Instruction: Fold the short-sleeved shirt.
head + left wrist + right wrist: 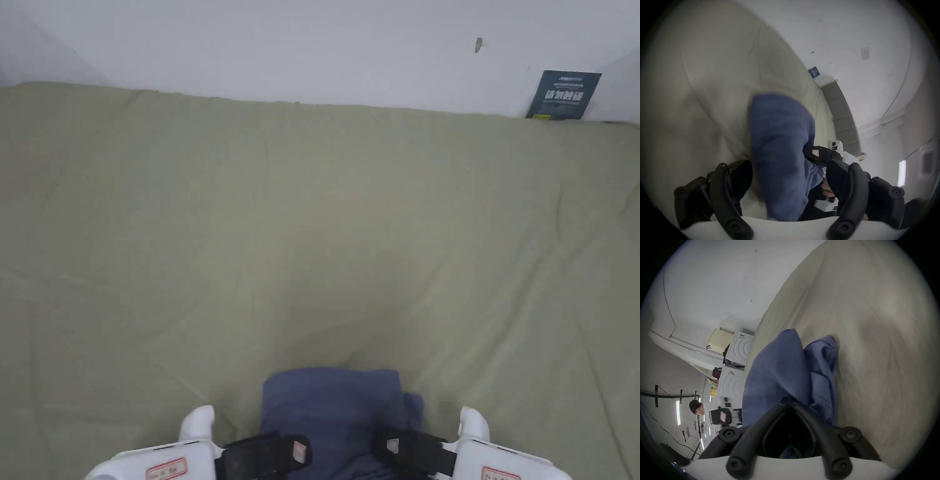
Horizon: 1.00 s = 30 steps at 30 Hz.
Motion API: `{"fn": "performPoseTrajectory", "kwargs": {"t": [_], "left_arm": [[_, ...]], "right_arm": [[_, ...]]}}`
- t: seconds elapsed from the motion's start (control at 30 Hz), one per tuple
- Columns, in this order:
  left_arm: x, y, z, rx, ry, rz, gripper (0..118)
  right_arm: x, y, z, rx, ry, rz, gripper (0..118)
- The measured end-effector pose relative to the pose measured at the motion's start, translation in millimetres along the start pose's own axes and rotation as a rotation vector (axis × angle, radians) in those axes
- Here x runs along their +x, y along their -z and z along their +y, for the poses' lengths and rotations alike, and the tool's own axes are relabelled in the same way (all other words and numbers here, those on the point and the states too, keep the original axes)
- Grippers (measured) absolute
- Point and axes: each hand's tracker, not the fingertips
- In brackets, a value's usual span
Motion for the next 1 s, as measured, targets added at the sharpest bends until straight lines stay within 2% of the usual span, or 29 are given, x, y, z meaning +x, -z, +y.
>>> {"fn": "performPoseTrajectory", "kwargs": {"t": [0.07,0.1,0.13,0.17,0.2,0.23,0.3,0.33,0.37,0.47,0.57,0.73,0.87,0.9,0.93,0.97,1.0], "left_arm": [[-17,20,3,0.014,-0.103,-0.253,98],[-18,26,7,0.025,-0.148,-0.274,98],[-18,28,10,0.054,-0.179,-0.208,95],[-12,28,8,0.070,-0.180,-0.143,81],[-10,29,8,0.069,-0.158,-0.007,41],[-10,31,7,0.057,-0.131,0.090,26],[-4,25,4,0.077,-0.125,-0.011,25],[5,19,5,0.091,-0.069,0.077,25],[12,13,6,0.093,-0.019,0.101,25],[18,-35,23,0.091,0.008,0.071,25],[1,-120,57,0.155,0.068,0.173,25],[-42,-263,110,0.123,0.098,0.425,25],[-80,-345,133,0.117,0.084,0.612,26],[-95,-360,131,0.138,0.062,0.630,26],[-106,-368,128,0.181,-0.018,0.594,26],[-113,-373,125,0.212,-0.111,0.588,30],[-112,-369,124,0.227,-0.152,0.595,47]], "right_arm": [[0,2,-2,0.004,-0.007,0.000,0],[0,1,-2,0.010,-0.012,0.001,0],[-1,1,-2,0.011,-0.016,-0.001,0],[-3,0,-2,0.013,-0.021,-0.004,0],[-5,-2,-4,0.018,-0.031,-0.008,0],[-8,-3,-4,0.020,-0.051,-0.025,0],[-13,-9,-6,0.018,-0.082,-0.025,0],[-17,-14,-8,0.022,-0.111,-0.004,0],[-22,-21,-10,0.032,-0.133,0.015,0],[-35,-46,-16,0.049,-0.157,0.040,0],[-47,-70,-24,0.059,-0.193,0.036,0],[-54,-99,-40,0.068,-0.224,0.016,0],[-54,-110,-53,0.078,-0.226,-0.009,0],[-54,-112,-56,0.079,-0.225,-0.012,0],[-54,-112,-57,0.076,-0.218,-0.015,0],[-56,-112,-59,0.076,-0.216,-0.025,0],[-60,-113,-59,0.081,-0.222,-0.040,0]]}}
